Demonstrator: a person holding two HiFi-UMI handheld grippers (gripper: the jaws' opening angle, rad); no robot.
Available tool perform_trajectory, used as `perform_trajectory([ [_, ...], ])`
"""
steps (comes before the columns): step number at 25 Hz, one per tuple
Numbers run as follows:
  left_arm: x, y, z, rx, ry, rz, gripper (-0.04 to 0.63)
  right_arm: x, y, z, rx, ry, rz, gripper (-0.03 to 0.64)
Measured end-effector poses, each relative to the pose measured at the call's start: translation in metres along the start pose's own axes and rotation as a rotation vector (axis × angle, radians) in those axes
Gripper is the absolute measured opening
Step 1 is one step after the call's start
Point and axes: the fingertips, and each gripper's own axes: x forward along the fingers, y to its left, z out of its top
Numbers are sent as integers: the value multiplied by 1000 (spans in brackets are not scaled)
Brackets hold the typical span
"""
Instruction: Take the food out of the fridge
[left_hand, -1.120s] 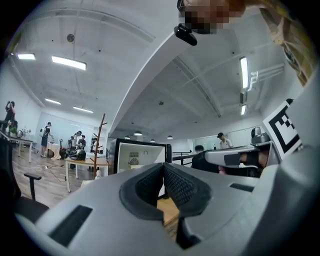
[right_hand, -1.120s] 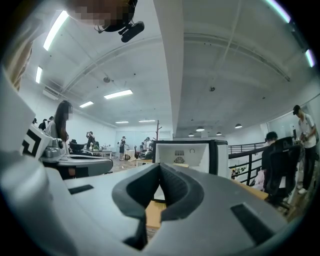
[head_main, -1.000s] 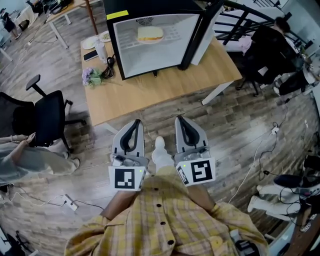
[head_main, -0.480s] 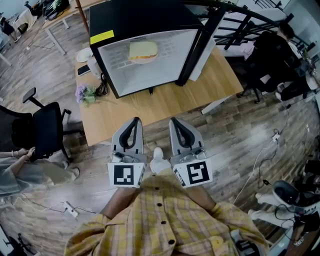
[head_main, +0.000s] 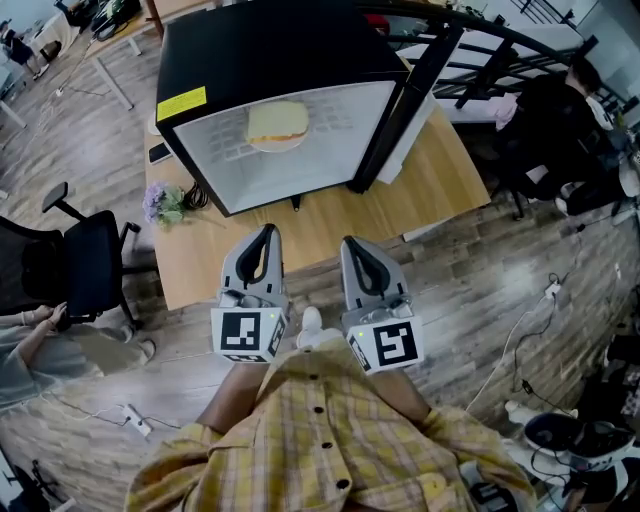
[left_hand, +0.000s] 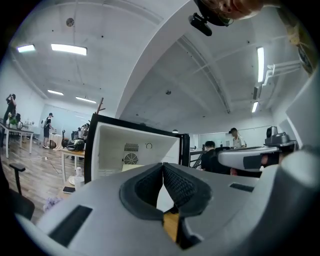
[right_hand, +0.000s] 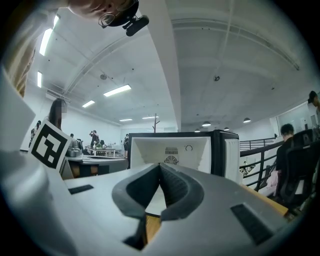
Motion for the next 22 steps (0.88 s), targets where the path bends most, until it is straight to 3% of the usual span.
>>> perform_trajectory([
  [5,33,13,-11,-135,-6,-8,11,16,-13,-9,8,25,25,6],
  [10,56,26,-39,-292,74,-29,12,23,-13,-21,7,44,43,8],
  [13,62,34,-49,-385,66,-32,12,26,-12,-25,2,54,56,7],
  [19,81,50,-49,-628,-28,-44,67,36,-15,-29,-3,59,75,7],
  [22,90,57,-56,-826,-46,-62,92,40,-14,-33,3,69,93,8],
])
